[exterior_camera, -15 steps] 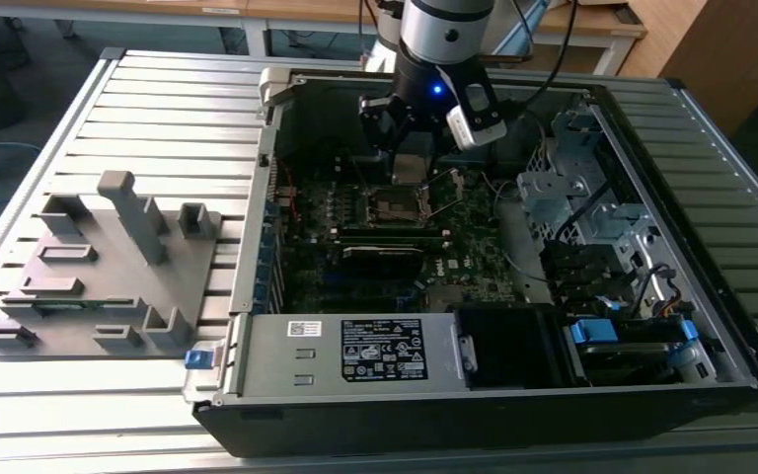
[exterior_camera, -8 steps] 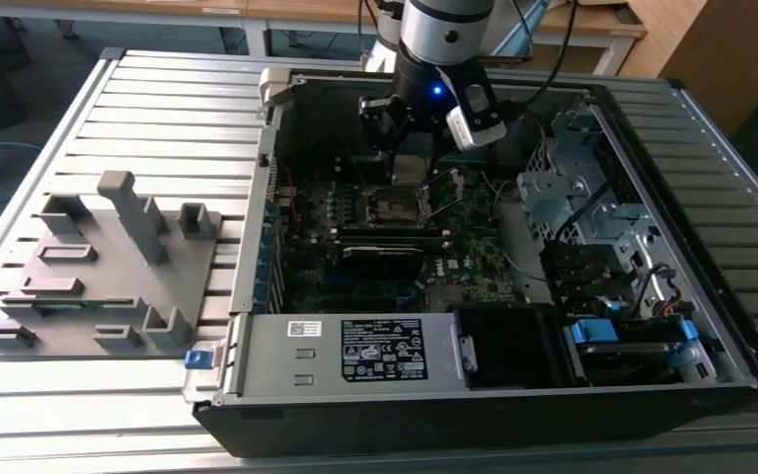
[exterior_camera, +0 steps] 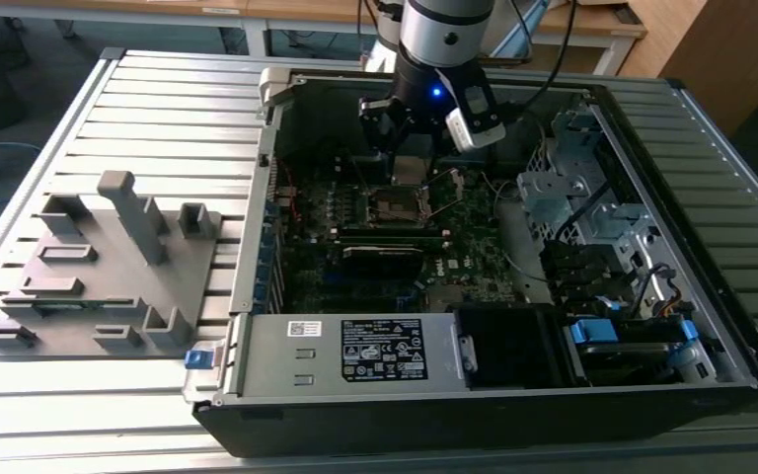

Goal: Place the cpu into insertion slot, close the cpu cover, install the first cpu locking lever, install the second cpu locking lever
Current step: 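Place the cpu into insertion slot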

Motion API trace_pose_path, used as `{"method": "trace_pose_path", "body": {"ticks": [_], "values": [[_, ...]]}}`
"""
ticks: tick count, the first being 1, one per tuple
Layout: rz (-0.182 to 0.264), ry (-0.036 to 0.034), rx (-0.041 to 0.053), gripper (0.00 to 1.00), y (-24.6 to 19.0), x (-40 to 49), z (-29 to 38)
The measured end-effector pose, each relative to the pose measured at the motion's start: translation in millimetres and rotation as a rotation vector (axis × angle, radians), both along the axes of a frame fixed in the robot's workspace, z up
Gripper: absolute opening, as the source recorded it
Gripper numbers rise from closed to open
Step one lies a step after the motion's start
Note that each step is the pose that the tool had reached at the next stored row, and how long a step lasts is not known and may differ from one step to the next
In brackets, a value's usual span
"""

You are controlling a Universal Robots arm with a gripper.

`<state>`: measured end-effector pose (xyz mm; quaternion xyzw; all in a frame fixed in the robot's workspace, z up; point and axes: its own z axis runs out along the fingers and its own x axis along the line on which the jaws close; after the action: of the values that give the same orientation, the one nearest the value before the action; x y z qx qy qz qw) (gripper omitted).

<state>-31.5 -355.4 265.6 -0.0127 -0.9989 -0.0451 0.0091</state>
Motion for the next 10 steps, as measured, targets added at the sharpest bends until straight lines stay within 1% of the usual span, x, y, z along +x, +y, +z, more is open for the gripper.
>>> {"method": "trace_pose_path", "body": {"ticks": [10], "values": [[0.000, 0.0000, -0.0001, 0.54, 0.0, 0.0, -3.1]]}}
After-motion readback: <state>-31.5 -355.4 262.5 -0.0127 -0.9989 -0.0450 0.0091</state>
